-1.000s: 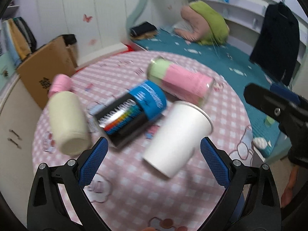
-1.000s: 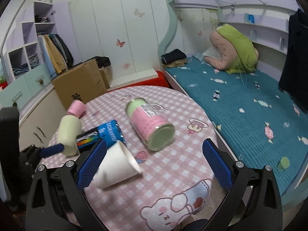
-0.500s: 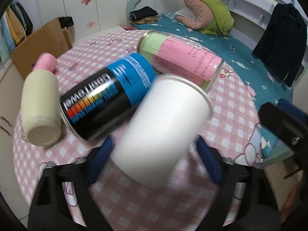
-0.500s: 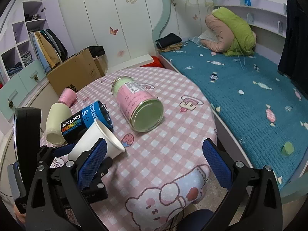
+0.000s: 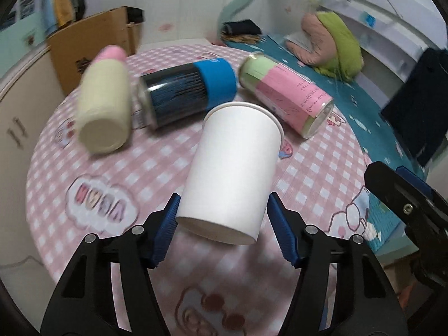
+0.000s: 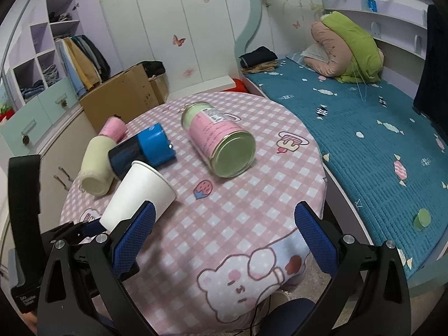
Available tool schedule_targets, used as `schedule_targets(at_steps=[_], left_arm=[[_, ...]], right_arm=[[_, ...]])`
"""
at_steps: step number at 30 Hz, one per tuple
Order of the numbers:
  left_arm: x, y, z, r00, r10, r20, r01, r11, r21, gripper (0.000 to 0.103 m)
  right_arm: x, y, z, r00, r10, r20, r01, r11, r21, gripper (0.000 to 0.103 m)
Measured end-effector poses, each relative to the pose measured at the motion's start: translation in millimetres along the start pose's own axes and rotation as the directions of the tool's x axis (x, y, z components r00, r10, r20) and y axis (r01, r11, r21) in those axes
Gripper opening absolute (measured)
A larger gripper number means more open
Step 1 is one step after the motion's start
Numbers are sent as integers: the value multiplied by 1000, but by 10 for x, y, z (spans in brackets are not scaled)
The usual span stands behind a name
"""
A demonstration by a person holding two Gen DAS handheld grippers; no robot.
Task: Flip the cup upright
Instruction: 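Close the right gripper on the white paper cup and lift it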
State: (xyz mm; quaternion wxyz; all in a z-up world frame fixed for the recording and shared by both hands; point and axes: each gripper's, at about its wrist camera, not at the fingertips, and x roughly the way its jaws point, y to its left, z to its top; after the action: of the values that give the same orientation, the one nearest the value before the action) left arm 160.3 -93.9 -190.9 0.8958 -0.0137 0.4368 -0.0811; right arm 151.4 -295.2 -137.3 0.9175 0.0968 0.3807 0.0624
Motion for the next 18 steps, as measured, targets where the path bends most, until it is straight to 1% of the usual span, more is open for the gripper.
schedule_targets(at_steps=[6,8,12,13,15,18], left_arm=[[-266,129,-227,997,59,45,-54,994,-97,63],[-300,149,-286,997,69,46,-63,991,-120,63],[-261,135,-371,999,48,1,-47,991,-126,65],[-257,137,-381,999,42,-7,-43,991,-123,68],[-291,125,-371,1000,19,-9,-20,992,-124,81],[-414,136,-368,1000,6,13,-5,995,-103,84]], right_arm=[[-65,131,-70,1000,22,7,-22,999,-23,96],[-69,180,-91,1000,24,4,-24,999,-36,96],[-60,260,-136,1000,25,-5,-25,998,-49,96],[-59,274,-142,1000,24,-6,-24,998,-51,96],[-76,299,-144,1000,24,-3,-25,998,-51,96],[-112,350,-136,1000,27,6,-27,998,-52,96]])
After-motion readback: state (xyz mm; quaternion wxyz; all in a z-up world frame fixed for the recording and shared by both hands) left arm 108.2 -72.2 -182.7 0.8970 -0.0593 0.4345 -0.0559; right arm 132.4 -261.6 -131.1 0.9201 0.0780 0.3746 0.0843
